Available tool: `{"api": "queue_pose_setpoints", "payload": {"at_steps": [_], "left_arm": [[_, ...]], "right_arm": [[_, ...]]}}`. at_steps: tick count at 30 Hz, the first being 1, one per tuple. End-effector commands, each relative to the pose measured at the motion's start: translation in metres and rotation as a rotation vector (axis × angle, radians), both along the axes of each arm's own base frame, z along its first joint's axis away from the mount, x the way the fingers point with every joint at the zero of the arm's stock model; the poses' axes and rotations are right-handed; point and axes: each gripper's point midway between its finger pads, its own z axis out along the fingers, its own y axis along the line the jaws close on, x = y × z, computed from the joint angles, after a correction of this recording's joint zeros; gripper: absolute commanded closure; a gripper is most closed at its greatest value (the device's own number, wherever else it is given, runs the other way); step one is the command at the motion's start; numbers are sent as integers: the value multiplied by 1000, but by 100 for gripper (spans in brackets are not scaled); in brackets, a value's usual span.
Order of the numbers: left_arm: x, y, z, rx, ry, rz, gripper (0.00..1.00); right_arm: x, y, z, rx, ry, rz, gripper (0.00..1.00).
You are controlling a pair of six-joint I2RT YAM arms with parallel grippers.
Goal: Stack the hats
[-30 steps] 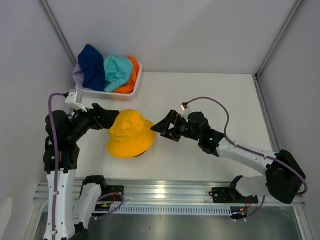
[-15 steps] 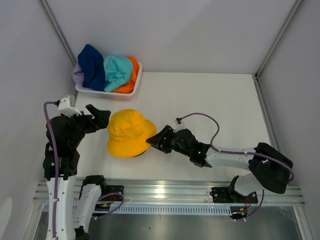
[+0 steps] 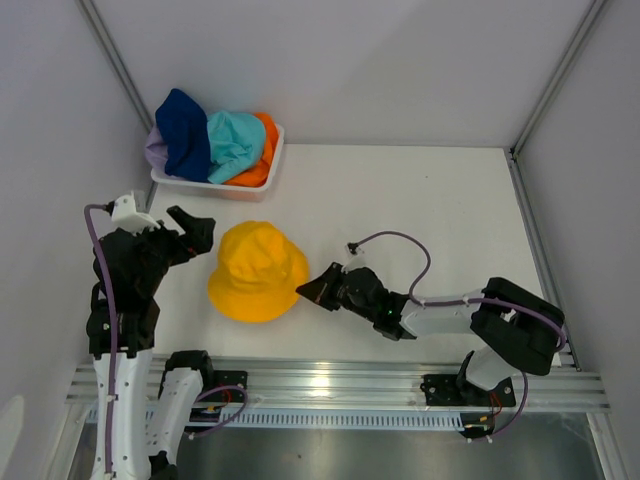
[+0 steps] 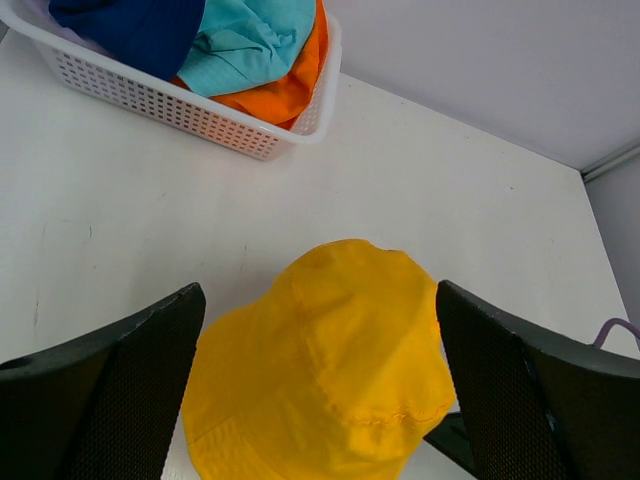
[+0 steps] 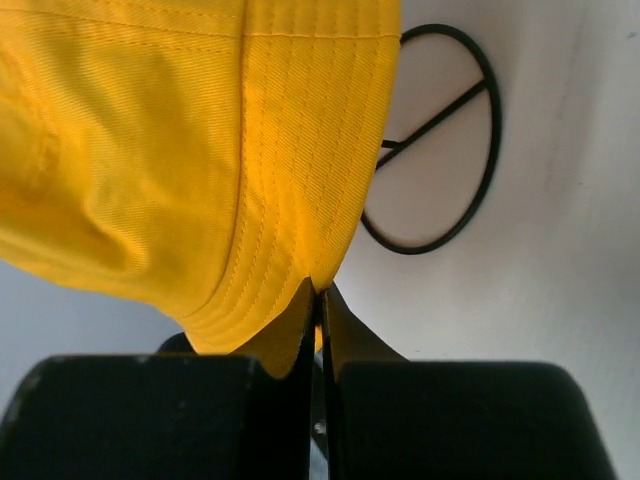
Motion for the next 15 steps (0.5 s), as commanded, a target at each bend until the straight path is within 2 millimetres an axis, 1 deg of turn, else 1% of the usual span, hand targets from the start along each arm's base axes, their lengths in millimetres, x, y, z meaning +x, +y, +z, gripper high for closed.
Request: {"api": "queue_pose_setpoints", "payload": {"at_steps": [1,2,4,7,8,9,10,11,12,13,14,15], "left_arm": [[3,4,4,28,-12,12,1],[3,4,4,29,-10,13,0],[3,4,1,29,-1,13,1],[5,3,1,27,-5,5,0],[5,2,2,27,-8,2,1],[8,2,1,26,0,-1,0],[9,3,4,23,-4,5,0],[11,4,5,20,0,15,1],[17,6,1,18,23,23,1],[21,8,4,7,26,38,1],[25,10,8,4,28,50,0],[36,14,1,4,68,75,1]], "right_arm": [[6,-10,-24,-121,-88,-11,100],[7,-12,-26,-129,-85,-13,100],[9,-10,-21,-114,-98,-1,100],[10,-3,-4,-114,-145,35,80],[11,-2,9,-102,-167,44,72],[6,-1,14,-111,-178,79,53],[8,1,28,-118,-229,98,44],[6,-7,37,-150,-233,107,29],[7,-11,46,-168,-248,104,20],[12,-13,67,-175,-282,97,13],[15,-21,77,-192,-284,86,8],[17,-40,89,-219,-275,79,1]]}}
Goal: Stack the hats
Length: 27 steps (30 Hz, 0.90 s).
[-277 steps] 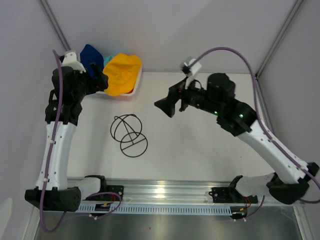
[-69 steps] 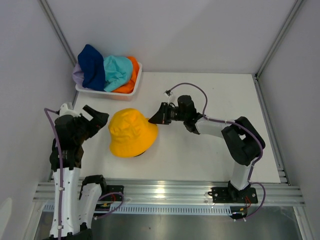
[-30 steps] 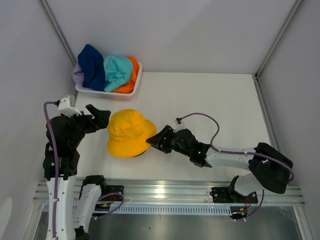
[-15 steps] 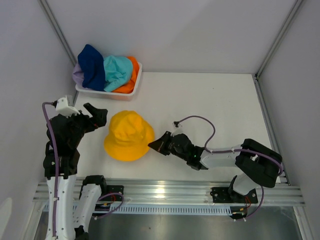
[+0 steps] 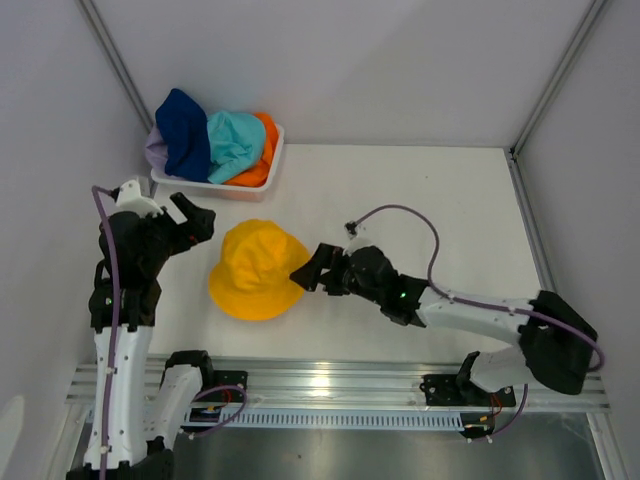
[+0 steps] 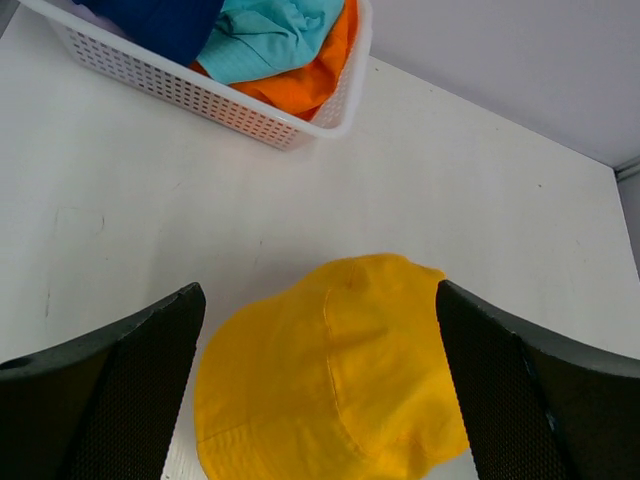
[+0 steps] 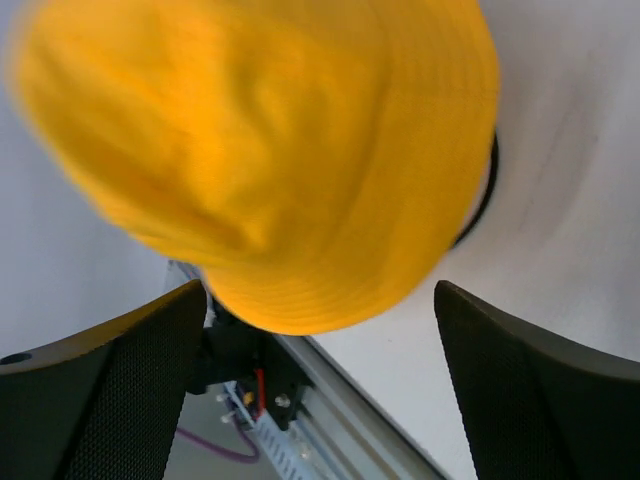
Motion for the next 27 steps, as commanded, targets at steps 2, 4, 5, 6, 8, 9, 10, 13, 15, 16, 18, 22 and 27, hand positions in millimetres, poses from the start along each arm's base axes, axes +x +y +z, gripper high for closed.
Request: {"api": "queue_pose_setpoints", "payload": {"at_steps": [2,4,5,6,8,9,10,13,15,16,18,22,27], "left_arm": [[32,15,24,5,-3,85,1],[55,25,21,20,42,133,0],[64,33,39,35,12,165,0],[74,37,39,44,19,178,1],[103,44,19,49,101,197,1],[115,49,37,42,72,218,1],[124,52,32,29,98,223,1],[167,67,16,-70,162,205,2],[196,87,-6,-93,218,246,2],[209,94,10,-91,182,263,2],[235,106,-17,-104,224,275,2],[279,116,-26,-122,160,265,5],[315,149,-73,-93,209,360,8]], "right_arm": [[21,-41,98,-16,-166,-12,0],[28,-78,112,-57,-166,-39,0],[34,-89,125,-66,-198,-52,1],[47,-112,123,-104,-185,-104,1],[55,-136,135,-118,-212,-146,1],[59,-144,136,-127,-226,-147,0],[71,-159,137,-133,-230,-194,0],[84,-171,134,-124,-238,-208,1],[93,-170,131,-129,-257,-183,0],[97,-170,130,-133,-259,-181,0],[108,-168,123,-139,-250,-160,0],[134,-165,125,-150,-266,-135,0],[166,-167,115,-159,-224,-128,1]]}}
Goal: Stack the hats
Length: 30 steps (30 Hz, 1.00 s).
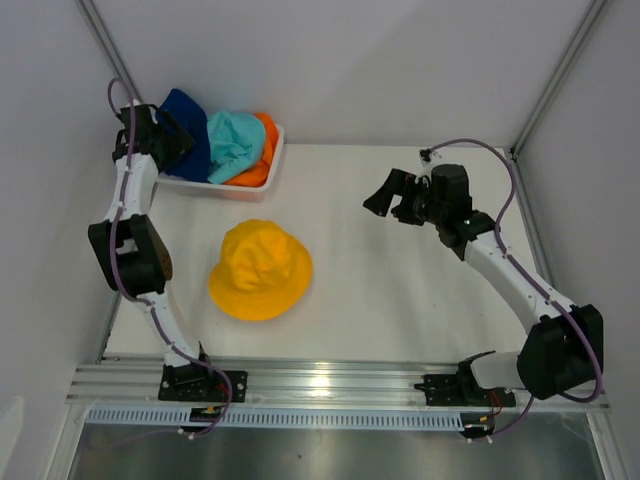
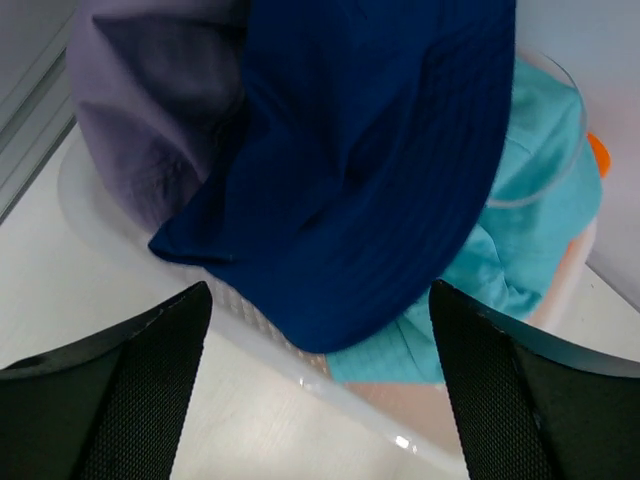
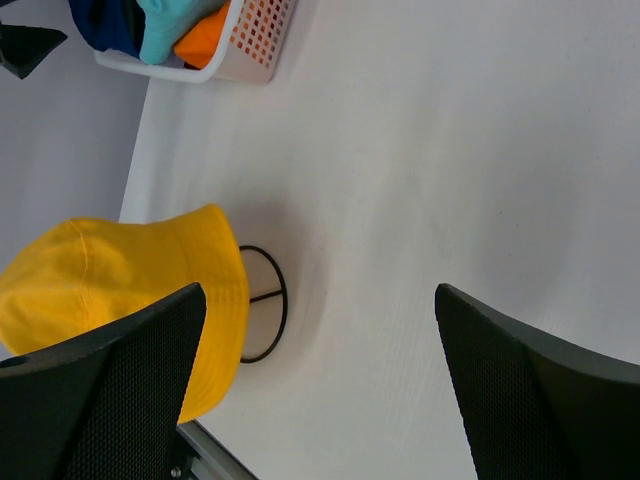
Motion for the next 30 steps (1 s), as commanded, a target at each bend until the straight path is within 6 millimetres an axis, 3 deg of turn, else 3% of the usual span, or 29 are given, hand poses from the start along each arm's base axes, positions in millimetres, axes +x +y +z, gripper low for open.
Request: {"api": "queue_pose_setpoints", "payload": {"at_steps": [1,2,4,6,10,16,17,18,22,23,25,26,27,28,29,30], "left_arm": [[33,26,10,28,-81,66,9],[38,34,18,30,-91,75,11],[46,39,-10,23,-40,70,15],[52,47,-10,39,-43,76,17],[62,54,-20,52,-62,66,33],[70,59,-17,89,-84,23,74],[69,60,-17,101,-83,15,90],[69,62,-16,106,-83,16,99],[58,66,-11,124,-58,12,99],[55,67,-7,137,-59,12,99],[46,63,32,160,-126,6,99],[38,57,28,147,-118,-12,100],[29,51,66,161,-188,-21,99],[20,44,65,145,-186,-35,99],[14,35,82,136,-221,-64,99],[-1,26,112,141,-272,-77,99]], "right_arm": [[22,4,33,27,-97,48,1],[26,6,38,40,-108,56,1],[35,4,34,47,-97,50,0],[43,4,38,69,-104,49,0],[55,8,49,93,-136,53,0],[65,13,59,122,-143,58,0],[66,14,61,125,-144,59,1],[66,14,62,127,-146,57,0],[64,16,70,155,-156,62,1],[63,18,72,163,-158,70,0],[62,20,83,184,-192,78,1],[59,24,88,191,-206,91,0],[57,28,95,208,-226,112,0],[56,30,104,221,-244,124,1],[54,36,110,234,-258,146,1],[53,41,117,249,-274,171,1]]}}
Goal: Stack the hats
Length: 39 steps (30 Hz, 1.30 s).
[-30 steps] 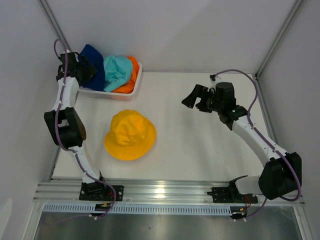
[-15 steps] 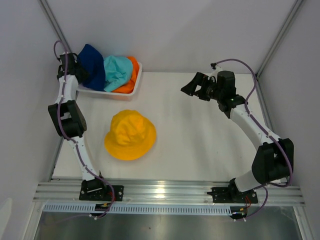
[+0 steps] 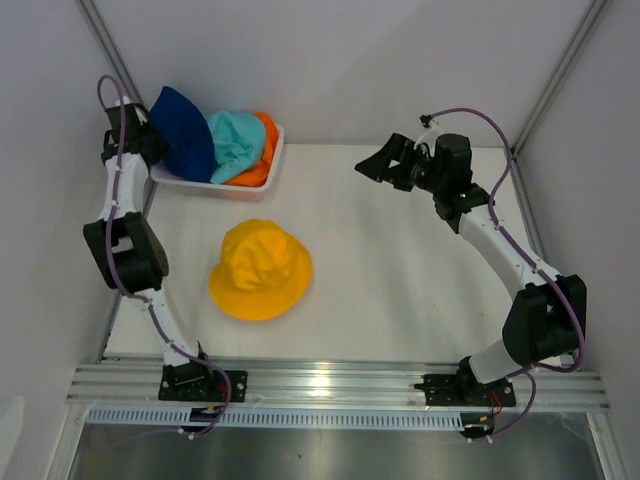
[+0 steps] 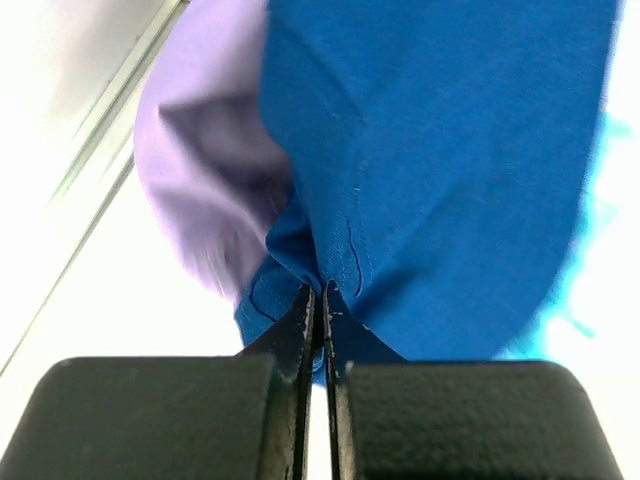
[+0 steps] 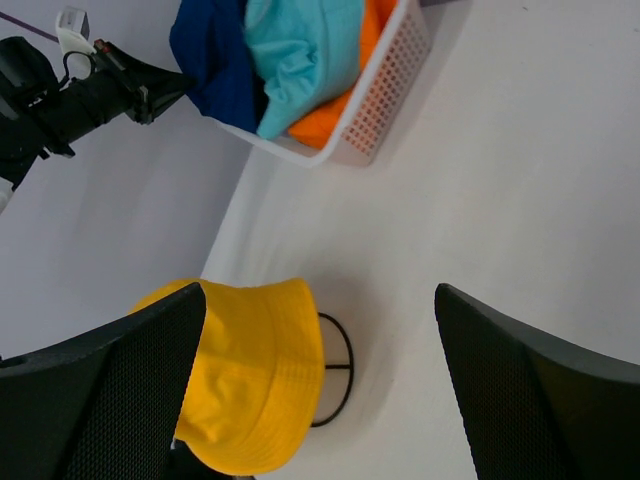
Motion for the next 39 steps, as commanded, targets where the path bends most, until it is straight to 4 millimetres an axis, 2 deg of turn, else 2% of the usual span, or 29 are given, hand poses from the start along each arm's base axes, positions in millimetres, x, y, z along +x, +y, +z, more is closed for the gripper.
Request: {"api": "queue_pose_setpoints", "payload": {"at_steps": [1,3,4,6,7,8,9,10,13,14,16,17,18,19,20,21,22,24,29,33,35,39], "left_arm": [[-35,-21,145,58,-282,-73,99],[-54,-41,161,38,-293,-124,99],[-71,-51,188,56,-338,-149,99],[-92,-70,195,52,-332,-205,99],[-109,-78,215,78,-361,-226,99],[-119,-83,219,82,-357,-240,99],[-132,-93,217,65,-328,-269,99],[-150,-101,230,76,-350,-291,99],[-182,-125,226,40,-318,-361,99],[-202,-134,237,48,-343,-374,99],[-219,-151,229,14,-330,-411,99],[-238,-162,240,15,-369,-427,99],[-244,-166,221,-34,-336,-414,99],[-252,-170,224,-45,-358,-411,99],[-271,-177,241,-37,-433,-421,99],[-275,-180,231,-76,-429,-409,99],[-281,-182,224,-95,-430,-406,99],[-299,-191,233,-121,-493,-419,99],[-320,-208,231,-162,-493,-504,99],[-332,-218,227,-180,-481,-555,99],[-338,-222,221,-183,-472,-573,99],[-345,-223,213,-176,-447,-584,99]], "right_arm": [[-7,22,76,107,-186,92,1],[-13,35,94,139,-238,135,1],[-16,40,101,150,-256,149,0],[-26,56,122,176,-315,181,0],[-28,61,125,183,-321,190,0],[-33,67,136,203,-336,207,0],[-43,79,141,220,-347,245,1],[-47,86,143,232,-348,259,0],[-57,108,147,298,-336,276,1],[-61,114,154,338,-352,284,0],[-74,132,148,441,-250,314,0],[-75,134,157,513,-252,297,1],[-87,147,143,588,-134,314,1],[-92,153,138,633,-94,314,1],[-95,154,146,710,-103,294,0],[-100,158,131,754,-22,285,0],[-113,169,128,780,5,298,1],[-119,177,123,799,23,275,1],[-143,212,105,697,13,274,0],[-147,224,102,701,15,293,0],[-150,229,107,723,13,312,1],[-151,242,98,677,23,306,1]]}}
